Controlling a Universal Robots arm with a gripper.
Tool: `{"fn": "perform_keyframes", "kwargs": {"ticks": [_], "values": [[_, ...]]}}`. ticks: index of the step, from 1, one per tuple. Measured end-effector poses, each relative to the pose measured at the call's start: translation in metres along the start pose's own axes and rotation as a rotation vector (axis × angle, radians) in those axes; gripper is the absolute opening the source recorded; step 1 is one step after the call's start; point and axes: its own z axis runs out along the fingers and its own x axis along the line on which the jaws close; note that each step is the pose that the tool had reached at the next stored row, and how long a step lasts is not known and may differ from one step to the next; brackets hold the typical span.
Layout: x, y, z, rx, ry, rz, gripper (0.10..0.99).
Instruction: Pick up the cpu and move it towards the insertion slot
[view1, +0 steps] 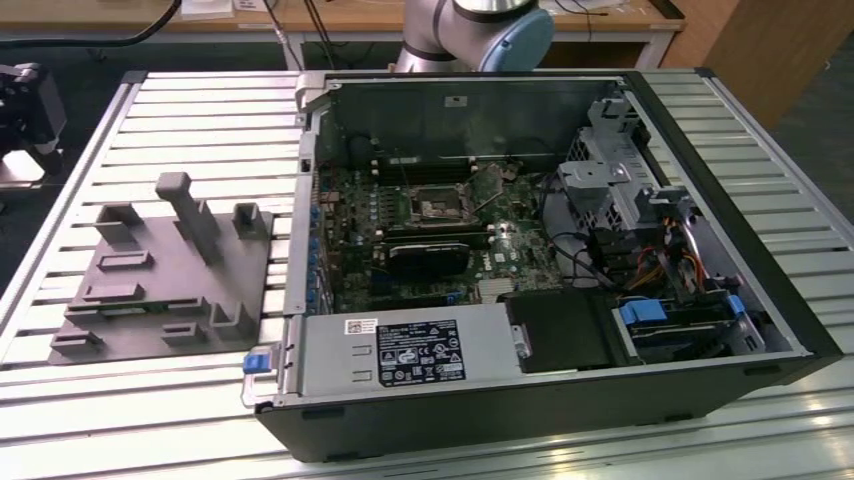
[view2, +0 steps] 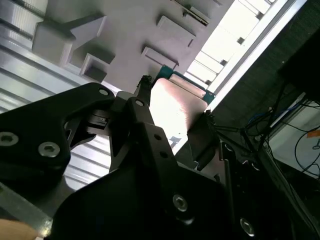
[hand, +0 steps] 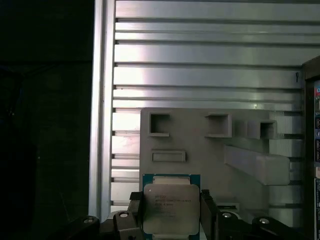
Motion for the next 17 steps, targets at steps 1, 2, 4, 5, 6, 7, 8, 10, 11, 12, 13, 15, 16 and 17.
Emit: {"fn": "perform_keyframes", "kwargs": {"ticks": [1, 2, 4, 5, 6, 7, 8, 10, 11, 12, 13, 15, 16, 17], "values": [[0.0, 0.0, -0.0005, 0.0, -0.0002, 0.0, 0.541], [0.0001, 0.0001, -0.0009, 0.0, -0.0002, 0.0, 0.541], [0.0, 0.0002, -0.0018, 0.0, 0.0, 0.0, 0.541], [0.0, 0.0002, -0.0022, 0.0, 0.0, 0.0, 0.541], [0.0, 0.0002, -0.0026, 0.0, 0.0, 0.0, 0.541], [0.0, 0.0003, -0.003, 0.0, -0.0001, 0.0, 0.541], [0.0, 0.0003, -0.0035, 0.0, 0.0, 0.0, 0.541], [0.0, 0.0004, -0.0045, 0.0, 0.0, 0.0, 0.541], [0.0001, 0.0004, -0.0051, 0.0, 0.0, 0.0, 0.541], [0.0001, 0.0005, -0.0056, 0.0, 0.0, 0.0, 0.541], [0.0001, 0.0005, -0.0062, 0.0, 0.0, 0.0, 0.541], [0.0001, 0.0006, -0.0072, 0.0, 0.0, 0.0, 0.541], [0.0, 0.0006, -0.0077, 0.0, 0.0, 0.0, 0.541], [0.0001, 0.0006, -0.0082, 0.0, 0.0, 0.0, 0.541]]}}
